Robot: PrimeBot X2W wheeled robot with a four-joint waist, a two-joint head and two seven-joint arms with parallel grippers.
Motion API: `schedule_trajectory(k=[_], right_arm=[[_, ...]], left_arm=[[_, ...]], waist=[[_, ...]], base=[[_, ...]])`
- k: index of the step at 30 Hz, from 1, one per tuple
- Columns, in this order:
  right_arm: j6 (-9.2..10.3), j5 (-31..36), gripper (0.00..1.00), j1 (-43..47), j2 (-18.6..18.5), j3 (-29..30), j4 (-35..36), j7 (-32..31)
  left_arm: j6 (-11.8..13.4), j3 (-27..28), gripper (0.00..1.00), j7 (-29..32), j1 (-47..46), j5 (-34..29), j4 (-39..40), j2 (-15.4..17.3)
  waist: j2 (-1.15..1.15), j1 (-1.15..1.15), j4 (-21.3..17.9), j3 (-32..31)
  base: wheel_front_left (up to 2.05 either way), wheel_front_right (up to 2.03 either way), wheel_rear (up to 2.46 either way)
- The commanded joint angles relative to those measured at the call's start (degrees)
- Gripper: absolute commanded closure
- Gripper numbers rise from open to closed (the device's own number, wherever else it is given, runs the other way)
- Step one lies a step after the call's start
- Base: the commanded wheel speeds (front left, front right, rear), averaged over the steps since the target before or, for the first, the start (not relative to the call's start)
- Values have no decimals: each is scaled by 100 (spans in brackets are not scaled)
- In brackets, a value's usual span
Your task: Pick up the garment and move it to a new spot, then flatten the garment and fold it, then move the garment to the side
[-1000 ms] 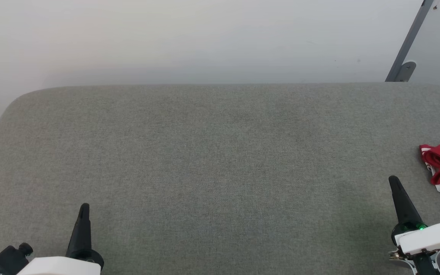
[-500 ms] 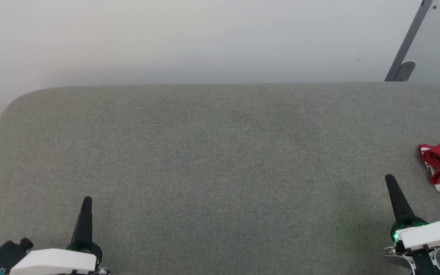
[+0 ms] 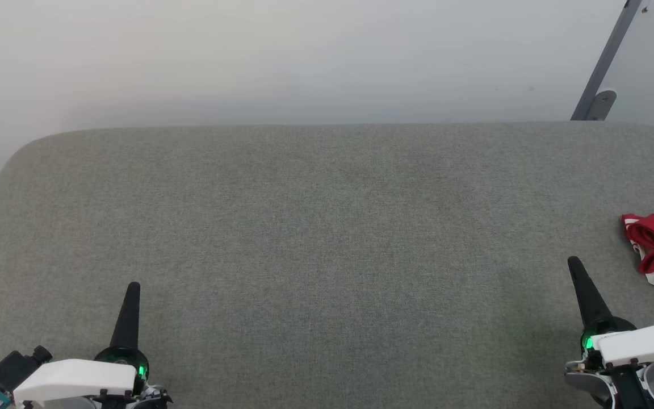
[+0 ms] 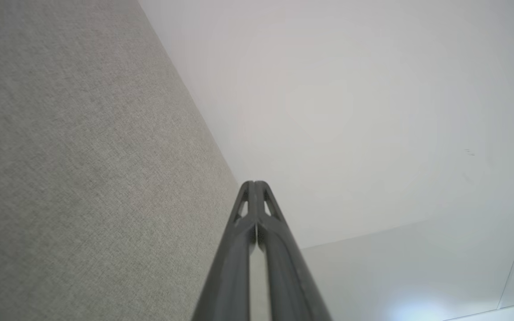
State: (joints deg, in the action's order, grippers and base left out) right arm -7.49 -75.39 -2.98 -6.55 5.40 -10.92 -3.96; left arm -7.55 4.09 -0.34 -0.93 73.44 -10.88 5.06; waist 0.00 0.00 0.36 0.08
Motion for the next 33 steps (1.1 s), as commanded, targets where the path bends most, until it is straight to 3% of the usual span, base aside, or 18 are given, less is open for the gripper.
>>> schedule_trajectory(k=[1, 33], right_arm=[[-1, -126, 100, -125, 17, 12, 25, -26], [-1, -1272, 100, -283, 283, 102, -225, -208]], left_arm=[[8, 30, 100, 45, -110, 143, 2, -4], [11, 87, 100, 441, -434, 1514, -232, -80]], waist=[[0, 0, -1, 0], [0, 0, -25, 7]], base=[[0, 0, 0], [0, 0, 0]])
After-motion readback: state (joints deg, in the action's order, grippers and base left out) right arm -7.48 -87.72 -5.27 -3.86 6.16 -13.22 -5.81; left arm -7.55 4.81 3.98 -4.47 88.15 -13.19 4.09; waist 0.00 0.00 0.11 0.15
